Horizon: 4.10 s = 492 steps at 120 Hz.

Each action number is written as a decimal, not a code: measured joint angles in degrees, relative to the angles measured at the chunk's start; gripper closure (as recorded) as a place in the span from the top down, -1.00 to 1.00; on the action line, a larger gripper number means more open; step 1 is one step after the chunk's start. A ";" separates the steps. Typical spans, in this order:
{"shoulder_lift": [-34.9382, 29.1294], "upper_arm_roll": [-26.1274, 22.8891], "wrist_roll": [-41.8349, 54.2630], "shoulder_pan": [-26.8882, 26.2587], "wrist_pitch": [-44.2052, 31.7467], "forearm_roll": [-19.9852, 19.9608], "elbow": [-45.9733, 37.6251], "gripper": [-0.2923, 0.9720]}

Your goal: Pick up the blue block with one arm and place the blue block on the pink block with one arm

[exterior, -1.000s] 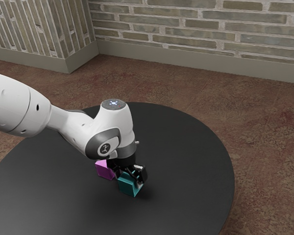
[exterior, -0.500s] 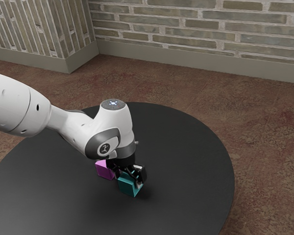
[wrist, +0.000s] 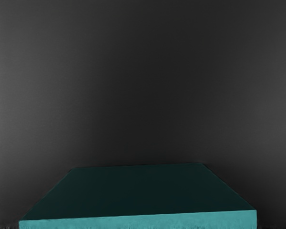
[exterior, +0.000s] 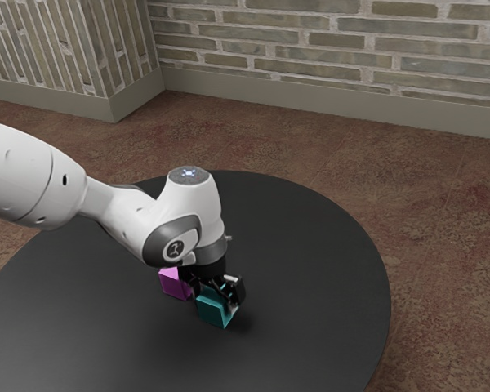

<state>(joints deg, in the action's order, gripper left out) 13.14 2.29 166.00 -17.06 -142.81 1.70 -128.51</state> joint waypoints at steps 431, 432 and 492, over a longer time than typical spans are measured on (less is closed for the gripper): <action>-8.57 10.80 0.04 -0.04 7.16 3.41 0.24 0.00; -8.57 10.80 0.04 -0.04 7.15 3.42 0.24 0.00; -8.35 11.06 0.05 0.00 6.89 3.40 0.36 -0.01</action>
<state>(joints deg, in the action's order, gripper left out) 4.79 13.35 166.05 -17.05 -135.92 5.10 -128.14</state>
